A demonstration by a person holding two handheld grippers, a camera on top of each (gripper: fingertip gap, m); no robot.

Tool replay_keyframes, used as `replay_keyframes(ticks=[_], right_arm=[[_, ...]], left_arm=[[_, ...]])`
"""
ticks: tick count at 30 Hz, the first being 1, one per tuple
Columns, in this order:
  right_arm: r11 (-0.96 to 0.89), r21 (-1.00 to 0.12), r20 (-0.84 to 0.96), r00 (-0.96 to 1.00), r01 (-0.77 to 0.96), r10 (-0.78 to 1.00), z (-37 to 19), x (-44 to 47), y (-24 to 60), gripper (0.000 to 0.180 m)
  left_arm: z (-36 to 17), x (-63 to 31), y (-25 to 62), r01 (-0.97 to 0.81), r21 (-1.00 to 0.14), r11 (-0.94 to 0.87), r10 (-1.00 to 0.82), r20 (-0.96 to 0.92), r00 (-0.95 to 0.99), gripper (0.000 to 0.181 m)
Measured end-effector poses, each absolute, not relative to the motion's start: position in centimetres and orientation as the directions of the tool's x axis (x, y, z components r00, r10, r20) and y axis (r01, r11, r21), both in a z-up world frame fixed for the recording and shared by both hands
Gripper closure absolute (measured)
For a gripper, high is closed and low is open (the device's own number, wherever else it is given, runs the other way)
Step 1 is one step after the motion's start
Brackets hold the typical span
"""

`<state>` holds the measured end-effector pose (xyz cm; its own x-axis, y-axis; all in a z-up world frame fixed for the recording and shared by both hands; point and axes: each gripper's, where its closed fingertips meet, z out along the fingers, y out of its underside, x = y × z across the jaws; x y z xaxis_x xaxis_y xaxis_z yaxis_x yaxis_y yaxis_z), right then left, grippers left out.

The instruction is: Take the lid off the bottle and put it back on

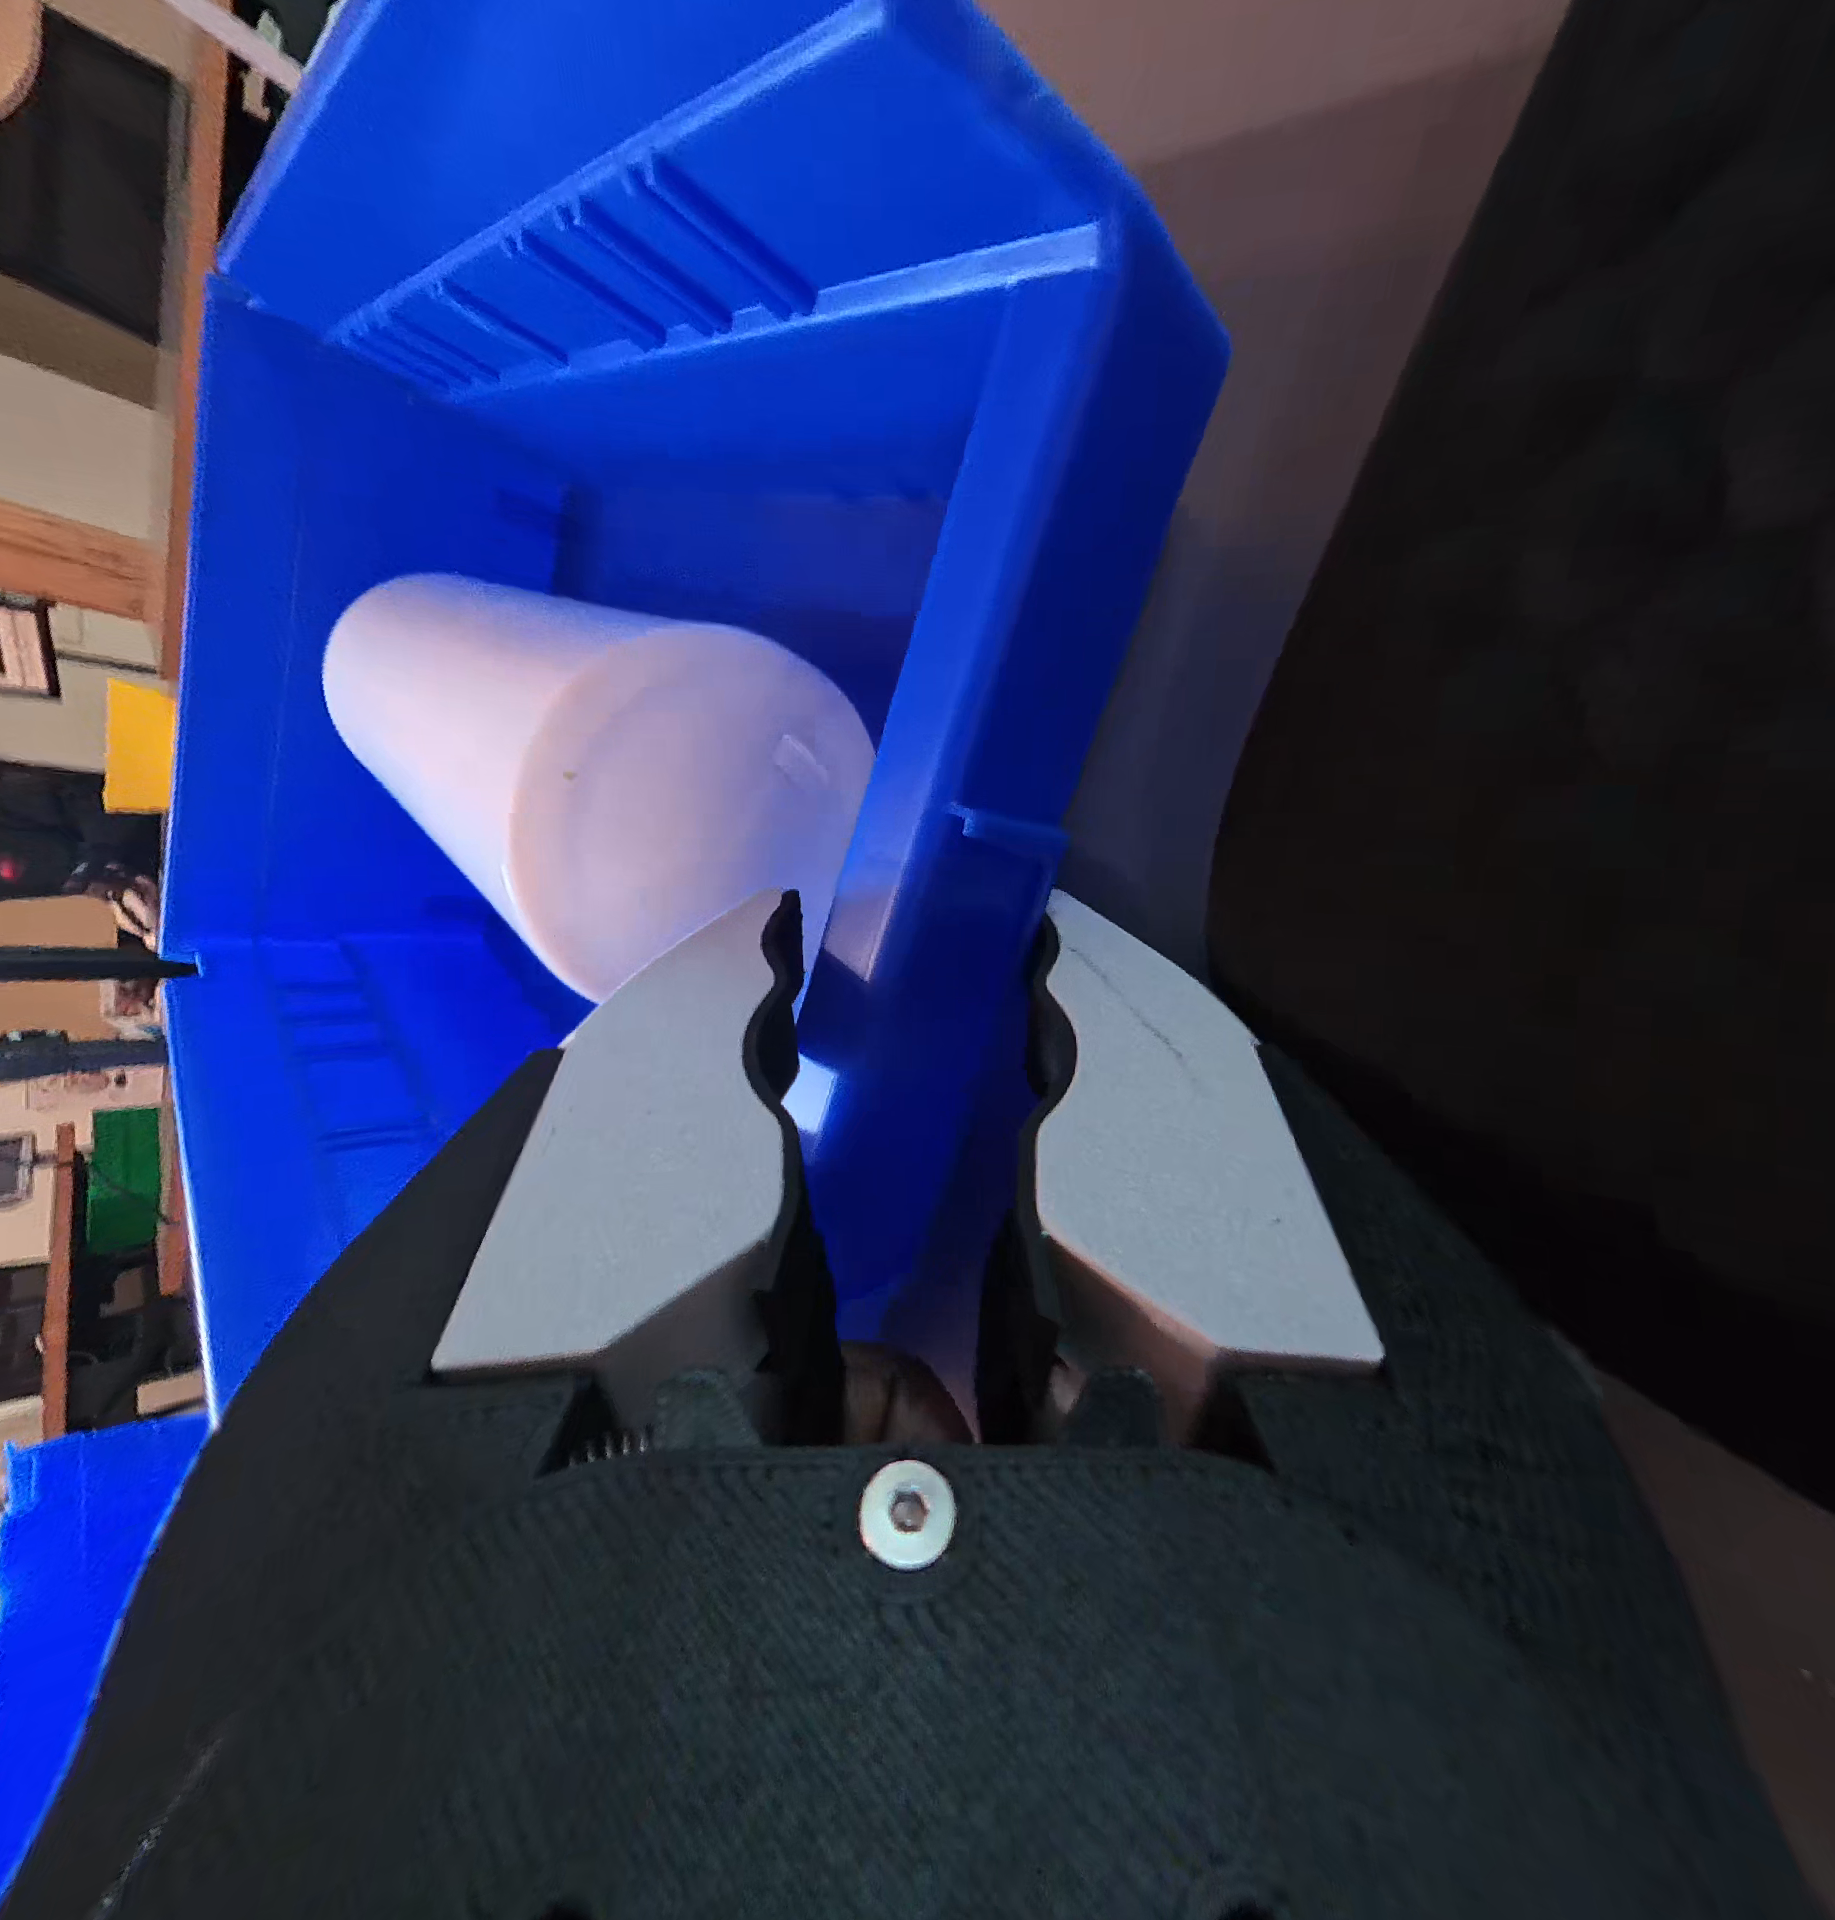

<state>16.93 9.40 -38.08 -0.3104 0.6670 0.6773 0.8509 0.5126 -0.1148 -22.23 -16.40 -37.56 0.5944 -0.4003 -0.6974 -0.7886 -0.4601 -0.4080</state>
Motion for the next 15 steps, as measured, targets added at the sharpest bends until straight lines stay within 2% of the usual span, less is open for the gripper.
replay_keyframes(ticks=[2,4,6,9,12,13,15], right_arm=[[0.518,-0.203,0.653,-0.279,0.831,0.704,-37.5,16.5,8.6,0.132],[0.522,-0.346,0.615,-0.231,0.78,0.754,-36.0,15.7,7.2,0.129],[0.539,-0.47,0.609,-0.185,0.699,0.771,-33.7,14.9,6.0,0.127],[0.56,-0.649,0.635,-0.038,0.514,0.771,-28.7,12.9,4.8,0.119],[0.494,-0.86,0.505,0.082,0.125,0.859,-22.8,9.7,1.4,0.105],[0.452,-0.892,0.449,0.09,-0.025,0.889,-21.4,8.8,0.2,0.099],[0.45,-0.868,0.421,0.17,-0.208,0.891,-19.9,7.9,-0.2,0.072]], left_arm=[[-37.3,-22.1,-16.7,-0.726,-0.479,-0.494,-0.345,-0.658,0.669,0.131],[-36.1,-21.2,-16.9,-0.613,-0.622,-0.486,-0.282,-0.553,0.784,0.122],[-33.9,-20.1,-17.0,-0.479,-0.763,-0.435,-0.211,-0.43,0.878,0.113],[-28.9,-20.2,-16.2,-0.24,-0.921,-0.306,-0.047,-0.238,0.97,0.109],[-25.4,-21.4,-14.1,-0.018,-0.963,-0.268,0.043,-0.03,0.999,0.102],[-24.8,-22.1,-12.9,0.009,-0.959,-0.285,0.067,-0.01,0.998,0.097],[-24.9,-24.1,-10.2,0.025,-0.932,-0.361,0.117,-0.019,0.993,0.082]])
